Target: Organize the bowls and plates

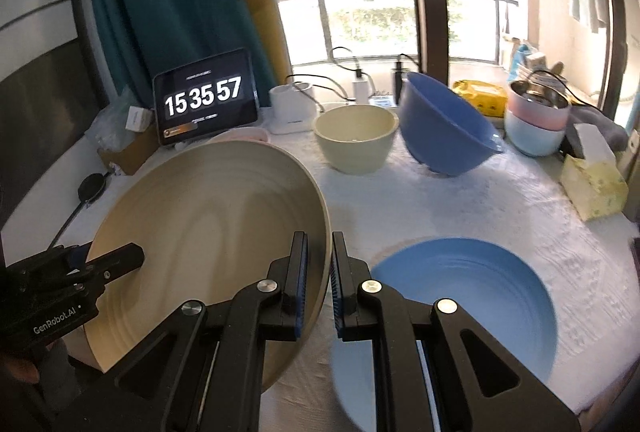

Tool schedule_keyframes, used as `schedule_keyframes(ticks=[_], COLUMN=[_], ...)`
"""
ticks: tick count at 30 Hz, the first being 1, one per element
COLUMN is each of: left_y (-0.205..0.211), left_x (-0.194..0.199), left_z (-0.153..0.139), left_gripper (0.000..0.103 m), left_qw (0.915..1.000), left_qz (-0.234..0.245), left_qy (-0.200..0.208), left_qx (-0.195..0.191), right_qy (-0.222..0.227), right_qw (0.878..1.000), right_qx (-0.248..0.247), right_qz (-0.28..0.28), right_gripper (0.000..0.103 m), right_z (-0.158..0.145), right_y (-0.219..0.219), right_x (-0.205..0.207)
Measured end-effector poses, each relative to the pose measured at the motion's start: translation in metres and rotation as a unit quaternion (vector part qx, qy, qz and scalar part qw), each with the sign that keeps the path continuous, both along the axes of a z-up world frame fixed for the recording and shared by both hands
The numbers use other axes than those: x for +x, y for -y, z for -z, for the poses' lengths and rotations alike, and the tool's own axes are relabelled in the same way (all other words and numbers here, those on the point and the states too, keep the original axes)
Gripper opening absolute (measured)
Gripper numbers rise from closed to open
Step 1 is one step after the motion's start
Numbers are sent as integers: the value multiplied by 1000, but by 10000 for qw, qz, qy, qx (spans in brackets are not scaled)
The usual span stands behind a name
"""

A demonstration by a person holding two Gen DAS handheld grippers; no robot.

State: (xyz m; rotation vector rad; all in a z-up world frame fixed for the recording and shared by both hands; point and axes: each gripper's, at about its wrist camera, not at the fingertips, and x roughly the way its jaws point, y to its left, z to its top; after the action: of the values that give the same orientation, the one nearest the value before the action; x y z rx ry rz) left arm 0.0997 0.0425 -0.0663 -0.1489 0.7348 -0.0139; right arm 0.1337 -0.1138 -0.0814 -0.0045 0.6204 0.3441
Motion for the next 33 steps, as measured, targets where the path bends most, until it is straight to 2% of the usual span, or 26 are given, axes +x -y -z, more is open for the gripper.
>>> schedule_keyframes(ticks=[16, 33], left_y=[82, 149], left_x=[10, 29], left_z=[0, 18], left_gripper=[41, 41], left_qw=[9981, 9935], left_qz=[532, 974], left_qy=[-116, -424], left_qx=[288, 406], right_qy=[-49, -280], right_qw=[9981, 9946], right_qx=[347, 422], right_qz=[503, 910], right_gripper=[12, 12], right_z=[12, 30], right_y=[90, 155], right_x=[-12, -6])
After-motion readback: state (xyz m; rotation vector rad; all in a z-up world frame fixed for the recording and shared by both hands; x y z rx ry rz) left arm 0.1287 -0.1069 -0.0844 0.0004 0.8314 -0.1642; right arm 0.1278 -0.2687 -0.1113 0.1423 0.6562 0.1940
